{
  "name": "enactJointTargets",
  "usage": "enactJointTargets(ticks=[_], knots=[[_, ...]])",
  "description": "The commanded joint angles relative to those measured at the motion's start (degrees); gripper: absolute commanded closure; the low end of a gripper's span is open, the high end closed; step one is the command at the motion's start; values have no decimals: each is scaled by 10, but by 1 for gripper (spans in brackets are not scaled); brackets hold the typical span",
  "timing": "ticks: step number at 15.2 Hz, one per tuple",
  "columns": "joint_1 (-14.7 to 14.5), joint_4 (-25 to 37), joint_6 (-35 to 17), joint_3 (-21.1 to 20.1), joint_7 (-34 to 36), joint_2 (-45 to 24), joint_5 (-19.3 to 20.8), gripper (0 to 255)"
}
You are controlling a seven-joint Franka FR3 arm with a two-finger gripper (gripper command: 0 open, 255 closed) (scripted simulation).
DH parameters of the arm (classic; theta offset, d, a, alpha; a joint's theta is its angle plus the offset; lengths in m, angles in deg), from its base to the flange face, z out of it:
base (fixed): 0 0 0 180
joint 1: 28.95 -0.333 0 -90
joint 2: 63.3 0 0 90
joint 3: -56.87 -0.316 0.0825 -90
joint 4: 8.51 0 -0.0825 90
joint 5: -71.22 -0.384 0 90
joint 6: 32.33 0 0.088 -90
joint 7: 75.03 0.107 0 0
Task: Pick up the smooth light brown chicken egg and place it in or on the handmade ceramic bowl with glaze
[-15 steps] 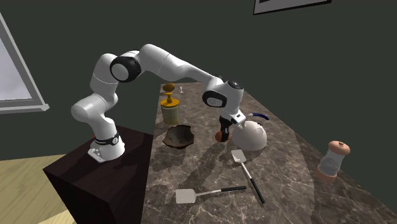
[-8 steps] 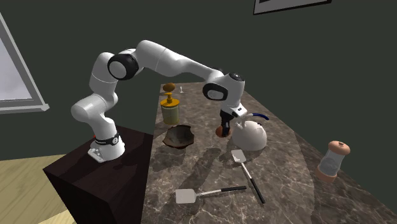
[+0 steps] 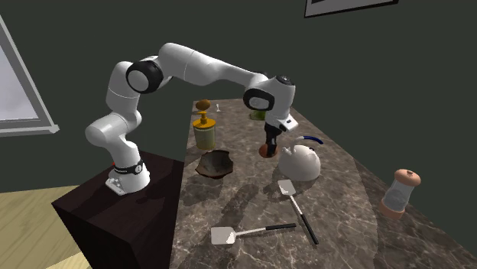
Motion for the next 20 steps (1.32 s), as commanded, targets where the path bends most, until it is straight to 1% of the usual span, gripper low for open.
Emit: enactJointTargets(ticks=[1, 12, 16, 20], knots=[[0, 13, 15, 0, 4, 2, 1, 255], [0, 76, 89, -1, 18, 14, 2, 255], [17, -81, 44, 0, -7, 123, -12, 255], [30, -207, 18, 5, -32, 219, -24, 255]])
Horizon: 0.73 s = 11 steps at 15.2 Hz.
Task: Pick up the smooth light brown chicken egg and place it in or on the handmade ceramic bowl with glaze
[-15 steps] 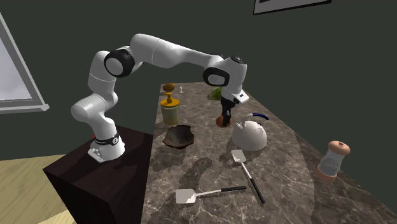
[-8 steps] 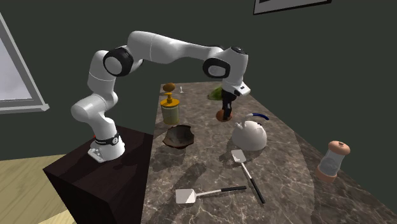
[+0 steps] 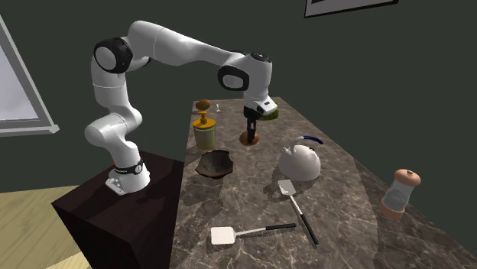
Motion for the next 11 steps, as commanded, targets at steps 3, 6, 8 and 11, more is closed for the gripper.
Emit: enactJointTargets(ticks=[3, 6, 8, 11], knots=[[11, -116, -17, 6, -25, 94, -11, 255], [18, -190, -21, 14, -43, 161, -17, 255], [22, -235, -20, 19, -54, 204, -19, 255], [29, -300, -13, 30, -71, 272, -19, 255]])
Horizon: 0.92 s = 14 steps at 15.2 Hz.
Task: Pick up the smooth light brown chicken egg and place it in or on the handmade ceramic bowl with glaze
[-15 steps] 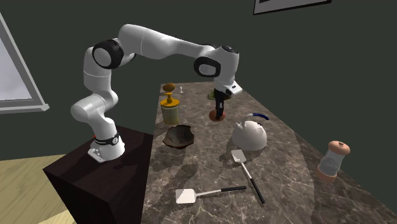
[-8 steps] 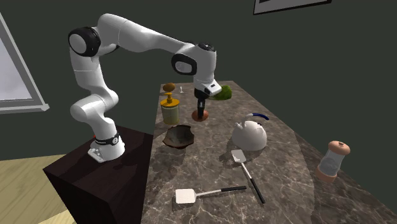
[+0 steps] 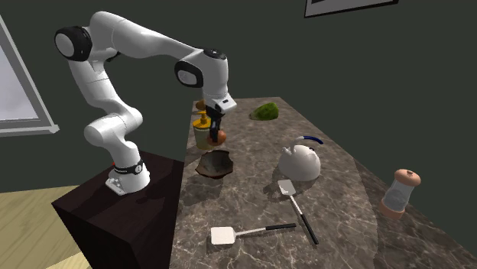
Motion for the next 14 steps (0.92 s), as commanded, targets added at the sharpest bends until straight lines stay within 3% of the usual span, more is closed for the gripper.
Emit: enactJointTargets(ticks=[1, 14], knots=[[3, -31, -7, 5, -11, 22, 0, 255], [0, -96, -110, 1, -32, -17, -10, 255]])
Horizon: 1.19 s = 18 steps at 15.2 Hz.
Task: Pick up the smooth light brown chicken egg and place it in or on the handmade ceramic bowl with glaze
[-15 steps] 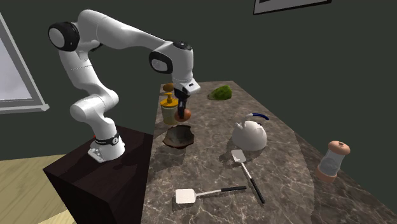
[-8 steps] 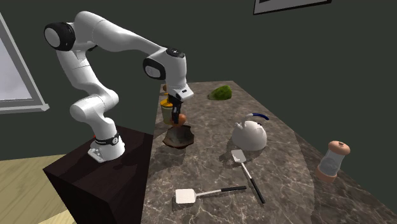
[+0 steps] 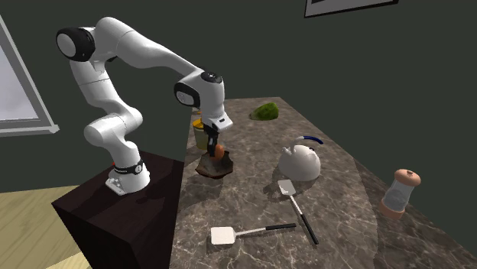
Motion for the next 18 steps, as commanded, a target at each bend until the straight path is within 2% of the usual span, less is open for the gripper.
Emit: enactJointTargets(ticks=[1, 10, 11, 16, 18], knots=[[-1, -10, -16, -1, -3, -6, -2, 255], [-1, -16, -27, -1, -6, -11, -4, 255], [-1, -16, -27, -1, -6, -11, -4, 0], [-1, -16, -27, -1, -6, -11, -4, 0], [3, 11, 13, 4, -3, 2, 4, 0]])
